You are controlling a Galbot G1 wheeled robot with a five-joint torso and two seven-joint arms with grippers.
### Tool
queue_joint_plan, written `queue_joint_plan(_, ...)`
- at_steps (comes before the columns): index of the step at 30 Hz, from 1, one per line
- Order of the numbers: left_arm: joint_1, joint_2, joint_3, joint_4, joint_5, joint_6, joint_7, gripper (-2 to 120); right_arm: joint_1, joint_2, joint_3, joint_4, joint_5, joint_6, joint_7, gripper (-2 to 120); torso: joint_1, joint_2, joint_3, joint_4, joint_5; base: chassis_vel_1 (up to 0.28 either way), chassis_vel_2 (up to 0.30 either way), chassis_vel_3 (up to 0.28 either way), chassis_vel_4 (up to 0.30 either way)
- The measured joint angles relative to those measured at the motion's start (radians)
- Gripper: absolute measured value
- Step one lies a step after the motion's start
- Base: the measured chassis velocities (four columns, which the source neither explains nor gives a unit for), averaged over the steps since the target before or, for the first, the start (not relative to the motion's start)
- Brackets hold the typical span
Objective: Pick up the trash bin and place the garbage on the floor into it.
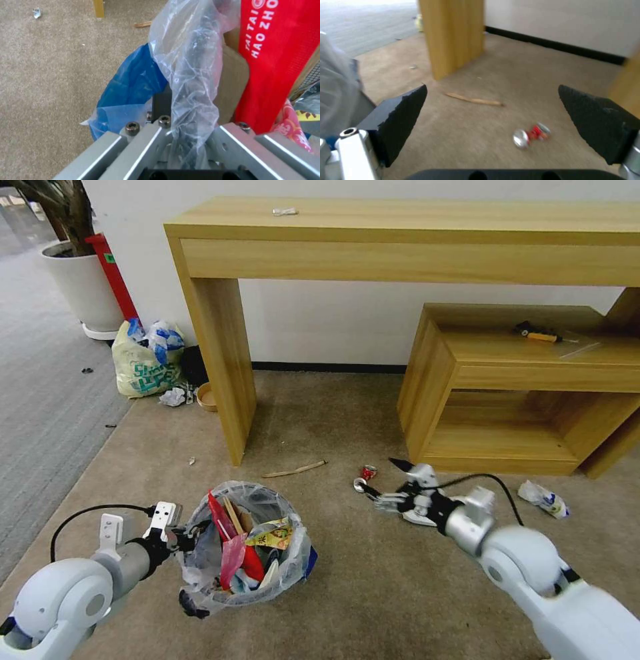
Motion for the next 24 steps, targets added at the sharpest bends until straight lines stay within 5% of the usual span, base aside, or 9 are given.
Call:
queue_joint_plan(9, 0.000, -0.004, -0.002, 0.010, 0.005, 0.000, 0.011, 0, -0.126, 0.088, 0.173, -0.008, -0.063, 0.055, -0.030, 100, 0.000, 0.000, 0.000, 0.0002, -0.0002, 0.000, 0.000, 0.000, 0.000)
queue_joint_plan(24, 0.000, -0.002, -0.007, 0.012, 0.003, 0.000, 0.024, 0, -0.228, 0.196, 0.265, 0.045, -0.096, 0.078, -0.030, 100, 0.000, 0.000, 0.000, 0.0003, -0.0005, -0.003, -0.004, 0.002, 0.003)
